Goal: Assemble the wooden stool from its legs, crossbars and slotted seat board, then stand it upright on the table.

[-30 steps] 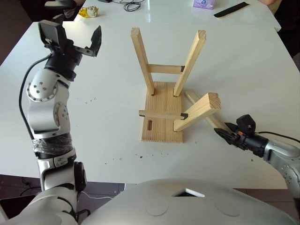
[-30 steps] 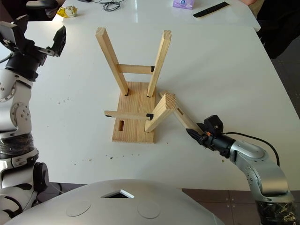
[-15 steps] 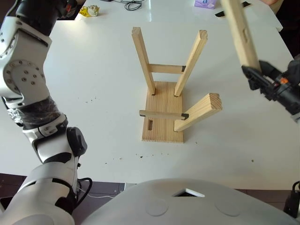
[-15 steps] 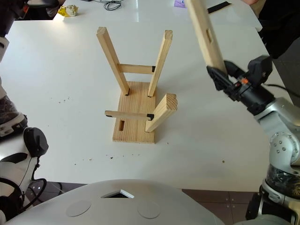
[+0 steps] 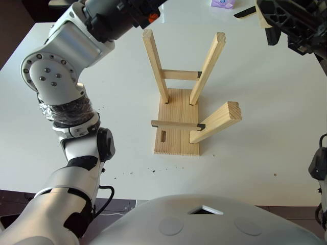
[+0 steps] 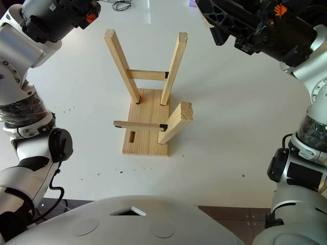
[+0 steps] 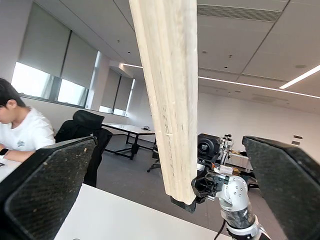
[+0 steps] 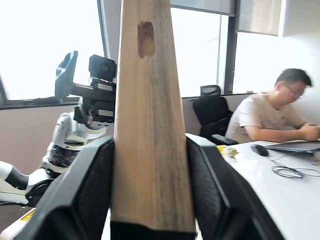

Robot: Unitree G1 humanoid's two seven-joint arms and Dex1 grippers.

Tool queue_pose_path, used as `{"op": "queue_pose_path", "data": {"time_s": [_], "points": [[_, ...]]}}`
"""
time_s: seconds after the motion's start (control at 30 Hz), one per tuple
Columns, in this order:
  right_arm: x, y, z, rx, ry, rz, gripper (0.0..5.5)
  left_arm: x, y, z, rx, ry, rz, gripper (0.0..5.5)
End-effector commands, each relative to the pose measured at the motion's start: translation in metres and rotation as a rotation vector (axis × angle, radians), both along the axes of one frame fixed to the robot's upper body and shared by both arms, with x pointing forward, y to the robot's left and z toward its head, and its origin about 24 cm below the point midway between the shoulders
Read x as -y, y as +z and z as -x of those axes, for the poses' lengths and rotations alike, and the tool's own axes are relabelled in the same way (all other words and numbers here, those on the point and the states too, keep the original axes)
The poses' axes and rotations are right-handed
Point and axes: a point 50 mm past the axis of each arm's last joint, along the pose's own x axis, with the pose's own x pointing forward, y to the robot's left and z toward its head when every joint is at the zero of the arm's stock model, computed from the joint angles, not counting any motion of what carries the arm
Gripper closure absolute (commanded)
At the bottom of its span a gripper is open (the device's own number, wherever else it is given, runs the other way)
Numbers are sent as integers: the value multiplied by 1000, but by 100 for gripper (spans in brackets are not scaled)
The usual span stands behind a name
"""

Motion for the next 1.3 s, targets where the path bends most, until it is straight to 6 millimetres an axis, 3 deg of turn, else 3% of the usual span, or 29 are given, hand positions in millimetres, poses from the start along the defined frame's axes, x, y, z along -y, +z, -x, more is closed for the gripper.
{"op": "queue_pose_path", "data": {"time_s": [0.03, 0.2, 0.73, 1.3], "points": [[-6, 7, 4, -57, 164, 2, 345, 3, -6, 6, -3, -117, 5, 10], [-10, 7, 9, -116, 300, 32, 345, 1, -4, 15, 22, -197, 28, 10], [-22, 4, 1, -161, 398, 147, 345, 11, -4, 14, 30, -179, 7, 10], [-23, 8, 1, -165, 436, 225, 345, 5, -17, 23, 42, -217, -47, 269]]}}
